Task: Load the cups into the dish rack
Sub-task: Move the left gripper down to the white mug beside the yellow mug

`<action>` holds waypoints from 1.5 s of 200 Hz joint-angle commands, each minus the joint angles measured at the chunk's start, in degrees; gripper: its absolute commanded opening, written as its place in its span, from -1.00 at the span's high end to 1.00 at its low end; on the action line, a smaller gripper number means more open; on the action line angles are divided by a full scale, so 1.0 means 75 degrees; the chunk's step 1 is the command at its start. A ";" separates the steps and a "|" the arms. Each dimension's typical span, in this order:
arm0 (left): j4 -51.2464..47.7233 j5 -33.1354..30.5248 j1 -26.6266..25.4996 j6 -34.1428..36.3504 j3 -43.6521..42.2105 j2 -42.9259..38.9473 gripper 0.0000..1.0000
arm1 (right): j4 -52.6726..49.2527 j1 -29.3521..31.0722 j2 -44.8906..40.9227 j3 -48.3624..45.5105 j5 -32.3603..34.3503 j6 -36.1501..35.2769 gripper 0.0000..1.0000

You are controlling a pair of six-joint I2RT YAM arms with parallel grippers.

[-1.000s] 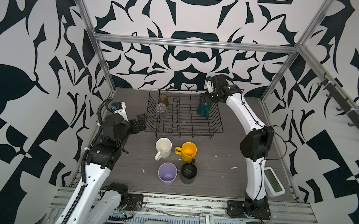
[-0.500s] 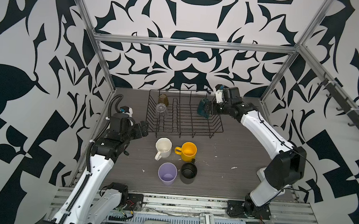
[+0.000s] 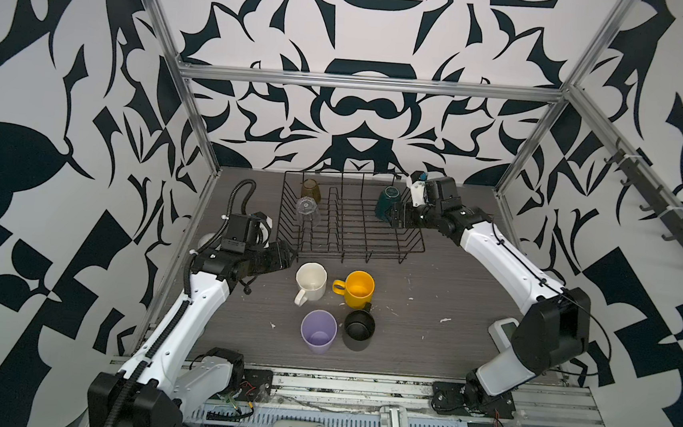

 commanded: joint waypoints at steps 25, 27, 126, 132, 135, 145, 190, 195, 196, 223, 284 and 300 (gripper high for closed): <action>-0.0378 -0.0173 -0.0627 -0.0285 -0.0114 0.0342 -0.34 | 0.0306 0.0064 -0.0244 0.0009 -0.0185 0.0112 -0.88; -0.0383 -0.0178 -0.0649 -0.0302 -0.0115 0.0353 -0.34 | 0.0304 0.0064 -0.0244 0.0009 -0.0193 0.0108 -0.88; -0.0310 -0.1137 -0.1566 -0.0820 -0.0256 0.1027 -0.24 | 0.0339 0.0108 -0.0254 -0.0026 -0.0291 0.0155 -0.87; -0.0312 -0.1179 -0.1595 -0.0826 -0.0239 0.1107 -0.24 | 0.0342 0.0114 -0.0267 -0.0038 -0.0298 0.0158 -0.87; -0.0308 -0.1195 -0.1604 -0.0821 -0.0227 0.1138 -0.23 | 0.0346 0.0123 -0.0267 -0.0038 -0.0295 0.0156 -0.87; -0.0312 -0.1253 -0.1636 -0.0831 -0.0199 0.1244 -0.22 | 0.0336 0.0124 -0.0290 -0.0073 -0.0285 0.0153 -0.87; -0.0314 -0.1604 -0.1785 -0.0890 -0.0039 0.1583 -0.17 | 0.0347 0.0123 -0.0405 -0.0231 -0.0222 0.0137 -0.87; -0.0307 -0.1660 -0.1802 -0.0901 -0.0024 0.1609 -0.16 | 0.0347 0.0123 -0.0407 -0.0240 -0.0232 0.0137 -0.87; -0.0305 -0.1666 -0.1813 -0.0901 -0.0017 0.1616 -0.16 | 0.0347 0.0123 -0.0407 -0.0244 -0.0233 0.0137 -0.87; -0.0300 -0.1867 -0.1935 -0.0938 0.0075 0.1939 -0.12 | 0.0358 0.0123 -0.0400 -0.0290 -0.0235 0.0137 -0.87; -0.0297 -0.2061 -0.2160 -0.0979 0.0223 0.2399 -0.03 | 0.0405 0.0123 -0.0409 -0.0422 -0.0233 0.0097 -0.87; -0.0375 -0.2128 -0.2159 -0.0972 0.0242 0.2427 0.02 | 0.0420 0.0123 -0.0407 -0.0458 -0.0241 0.0102 -0.87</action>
